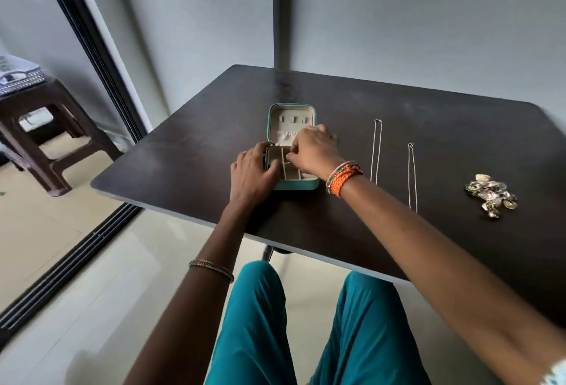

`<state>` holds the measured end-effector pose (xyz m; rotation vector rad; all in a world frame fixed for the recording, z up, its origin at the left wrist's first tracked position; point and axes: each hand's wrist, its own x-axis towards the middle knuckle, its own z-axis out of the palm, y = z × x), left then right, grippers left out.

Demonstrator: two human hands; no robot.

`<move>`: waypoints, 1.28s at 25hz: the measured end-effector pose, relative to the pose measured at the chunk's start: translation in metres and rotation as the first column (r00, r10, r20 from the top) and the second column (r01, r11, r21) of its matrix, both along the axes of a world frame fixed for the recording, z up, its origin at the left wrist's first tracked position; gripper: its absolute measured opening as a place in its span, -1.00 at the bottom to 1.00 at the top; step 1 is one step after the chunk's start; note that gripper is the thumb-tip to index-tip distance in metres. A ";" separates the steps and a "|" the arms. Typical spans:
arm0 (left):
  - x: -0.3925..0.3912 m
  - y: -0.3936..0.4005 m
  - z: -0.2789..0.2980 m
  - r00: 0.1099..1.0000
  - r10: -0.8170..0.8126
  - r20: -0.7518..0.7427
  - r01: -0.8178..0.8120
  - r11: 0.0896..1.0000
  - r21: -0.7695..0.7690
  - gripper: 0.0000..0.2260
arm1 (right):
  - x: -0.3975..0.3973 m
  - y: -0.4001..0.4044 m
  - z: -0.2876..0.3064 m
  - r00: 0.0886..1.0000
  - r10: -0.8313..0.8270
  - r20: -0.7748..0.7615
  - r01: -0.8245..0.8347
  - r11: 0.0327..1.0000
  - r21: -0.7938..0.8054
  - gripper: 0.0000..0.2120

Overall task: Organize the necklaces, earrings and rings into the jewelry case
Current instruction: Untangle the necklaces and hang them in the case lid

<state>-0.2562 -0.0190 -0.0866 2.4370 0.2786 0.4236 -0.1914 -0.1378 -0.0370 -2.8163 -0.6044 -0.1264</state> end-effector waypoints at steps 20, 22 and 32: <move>-0.019 -0.005 0.003 0.993 0.052 0.102 -0.041 0.994 -0.106 -0.64 | -0.048 0.001 -0.014 0.978 -0.131 -0.165 0.210 0.554 0.806 -0.87; -0.027 -0.007 0.000 0.993 0.066 0.093 -0.052 0.988 -0.144 -0.64 | -0.065 -0.006 -0.015 0.961 -0.070 -0.267 0.274 0.369 0.888 -0.89; -0.070 -0.036 0.047 0.909 -0.168 0.381 0.371 0.744 -0.556 -0.84 | -0.111 -0.034 0.024 0.909 0.205 -0.363 0.300 0.281 0.912 -0.88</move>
